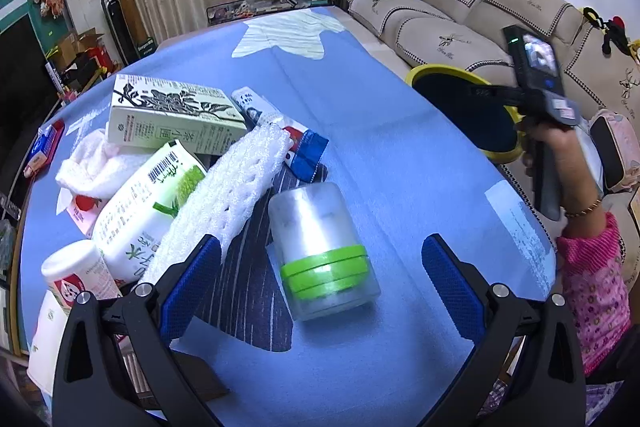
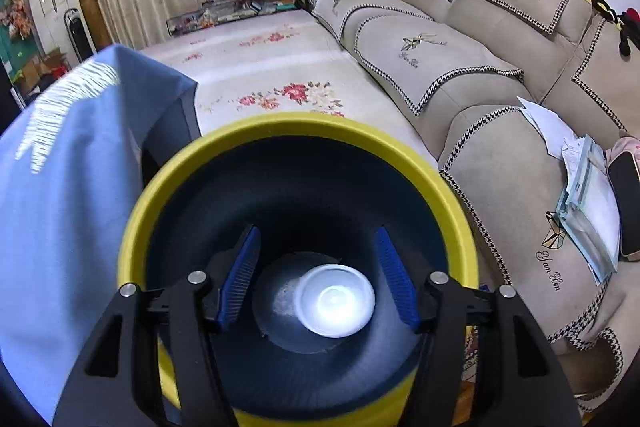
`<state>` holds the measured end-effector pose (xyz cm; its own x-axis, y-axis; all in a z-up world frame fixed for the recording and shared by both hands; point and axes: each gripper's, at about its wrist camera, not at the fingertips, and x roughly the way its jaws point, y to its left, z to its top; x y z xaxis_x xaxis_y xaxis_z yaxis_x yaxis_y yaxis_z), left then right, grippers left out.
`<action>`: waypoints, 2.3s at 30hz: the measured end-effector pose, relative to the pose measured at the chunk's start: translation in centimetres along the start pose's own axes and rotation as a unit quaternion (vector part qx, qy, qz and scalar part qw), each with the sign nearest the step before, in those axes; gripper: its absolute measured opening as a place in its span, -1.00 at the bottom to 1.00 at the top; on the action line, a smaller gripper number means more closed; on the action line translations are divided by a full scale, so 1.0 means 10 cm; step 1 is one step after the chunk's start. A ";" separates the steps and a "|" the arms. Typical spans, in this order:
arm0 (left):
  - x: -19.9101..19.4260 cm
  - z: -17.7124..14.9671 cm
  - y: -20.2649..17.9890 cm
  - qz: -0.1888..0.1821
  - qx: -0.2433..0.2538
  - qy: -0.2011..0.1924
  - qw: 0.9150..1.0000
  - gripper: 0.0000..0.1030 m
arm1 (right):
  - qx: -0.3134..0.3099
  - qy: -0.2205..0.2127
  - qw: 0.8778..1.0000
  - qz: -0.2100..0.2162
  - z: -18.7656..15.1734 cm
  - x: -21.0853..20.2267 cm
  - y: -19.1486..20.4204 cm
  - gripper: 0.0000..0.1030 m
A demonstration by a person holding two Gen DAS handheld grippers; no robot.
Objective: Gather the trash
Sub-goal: 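Carry the yogurt cup with the right gripper over the yellow-rimmed bin and release, then grasp the clear green-lidded plastic cup with the left gripper and lift, then drop the plastic cup into the bin with the left gripper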
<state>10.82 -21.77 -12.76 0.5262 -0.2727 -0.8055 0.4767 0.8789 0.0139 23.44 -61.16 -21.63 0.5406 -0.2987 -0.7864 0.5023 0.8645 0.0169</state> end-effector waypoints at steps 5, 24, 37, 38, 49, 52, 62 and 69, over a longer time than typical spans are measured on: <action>0.13 -0.01 -0.01 0.011 -0.003 0.014 1.000 0.93 | 0.003 -0.032 0.999 0.016 -0.08 -0.40 -0.05 0.24; 0.24 -0.05 0.10 -0.003 -0.042 0.043 0.998 -0.02 | 0.039 -0.058 0.995 0.076 -0.52 -1.02 -0.23 0.34; -0.35 0.08 0.00 -0.047 -0.003 -0.004 0.999 -0.02 | 0.053 -0.055 0.994 0.084 -0.61 -1.03 -0.29 0.34; -0.37 0.12 -0.05 -0.048 0.004 -0.010 0.999 -0.02 | 0.055 -0.056 0.993 0.083 -0.61 -1.03 -0.31 0.34; -0.11 0.66 -0.73 -0.097 0.056 -0.030 0.993 -0.02 | 0.066 -0.086 0.993 0.052 -0.63 -1.26 -0.55 0.34; 0.01 0.90 -0.95 -0.099 0.066 -0.043 0.992 -0.02 | 0.075 -0.090 0.992 0.041 -0.65 -1.28 -0.67 0.34; 0.94 1.54 -1.90 -0.101 0.110 0.006 0.989 -0.02 | 0.108 -0.093 0.990 0.011 -0.72 -1.29 -1.08 0.34; 1.73 1.70 -2.27 -0.092 0.115 0.065 0.987 -0.02 | 0.122 -0.079 0.989 0.002 -0.76 -1.17 -1.25 0.35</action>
<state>21.06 -53.12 -16.90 0.3282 -0.3537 -0.8759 0.7112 0.7027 -0.0173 5.71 -65.45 -17.29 0.6325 -0.3712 -0.6798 0.6369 0.7487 0.1838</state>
